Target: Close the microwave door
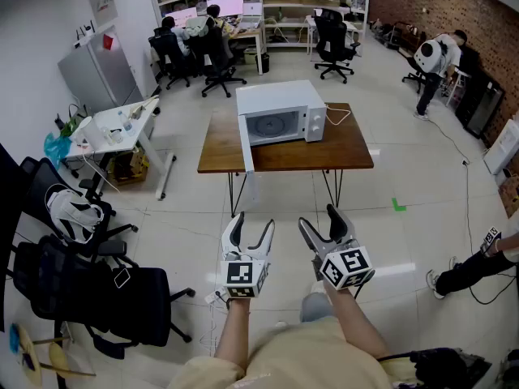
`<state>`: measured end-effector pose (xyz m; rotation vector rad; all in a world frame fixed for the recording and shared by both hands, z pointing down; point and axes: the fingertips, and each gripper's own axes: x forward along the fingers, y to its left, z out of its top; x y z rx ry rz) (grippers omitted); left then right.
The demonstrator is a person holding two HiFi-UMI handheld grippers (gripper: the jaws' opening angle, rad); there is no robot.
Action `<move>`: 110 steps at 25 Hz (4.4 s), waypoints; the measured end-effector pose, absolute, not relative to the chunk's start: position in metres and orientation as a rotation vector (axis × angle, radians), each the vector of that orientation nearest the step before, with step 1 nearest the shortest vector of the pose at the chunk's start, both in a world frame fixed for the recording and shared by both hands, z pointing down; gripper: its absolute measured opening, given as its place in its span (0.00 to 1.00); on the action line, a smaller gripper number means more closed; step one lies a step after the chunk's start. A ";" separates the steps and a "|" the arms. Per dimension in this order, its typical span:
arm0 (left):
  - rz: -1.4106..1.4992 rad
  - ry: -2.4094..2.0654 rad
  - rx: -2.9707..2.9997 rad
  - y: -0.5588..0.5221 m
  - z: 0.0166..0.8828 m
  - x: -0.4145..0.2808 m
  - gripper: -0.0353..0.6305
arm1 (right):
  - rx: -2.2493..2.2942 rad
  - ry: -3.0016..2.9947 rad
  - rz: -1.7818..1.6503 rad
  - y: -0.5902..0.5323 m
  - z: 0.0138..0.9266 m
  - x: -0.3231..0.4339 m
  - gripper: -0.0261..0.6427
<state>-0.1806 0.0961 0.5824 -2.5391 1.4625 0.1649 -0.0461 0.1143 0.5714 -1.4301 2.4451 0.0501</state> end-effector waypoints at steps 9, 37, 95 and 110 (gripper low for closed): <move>0.171 1.554 -2.503 -0.035 0.591 -0.142 0.51 | -1.352 2.470 0.034 -0.027 0.575 0.005 0.56; 0.060 1.668 -2.389 -0.367 0.534 0.037 0.51 | -1.177 2.524 -0.067 -0.390 0.550 0.187 0.53; -0.638 1.459 -3.355 -0.404 0.747 -0.112 0.41 | -1.376 2.493 0.009 -0.430 0.512 0.066 0.52; -0.716 1.355 -3.417 -0.432 0.730 -0.074 0.39 | -1.485 2.428 0.022 -0.432 0.490 0.078 0.51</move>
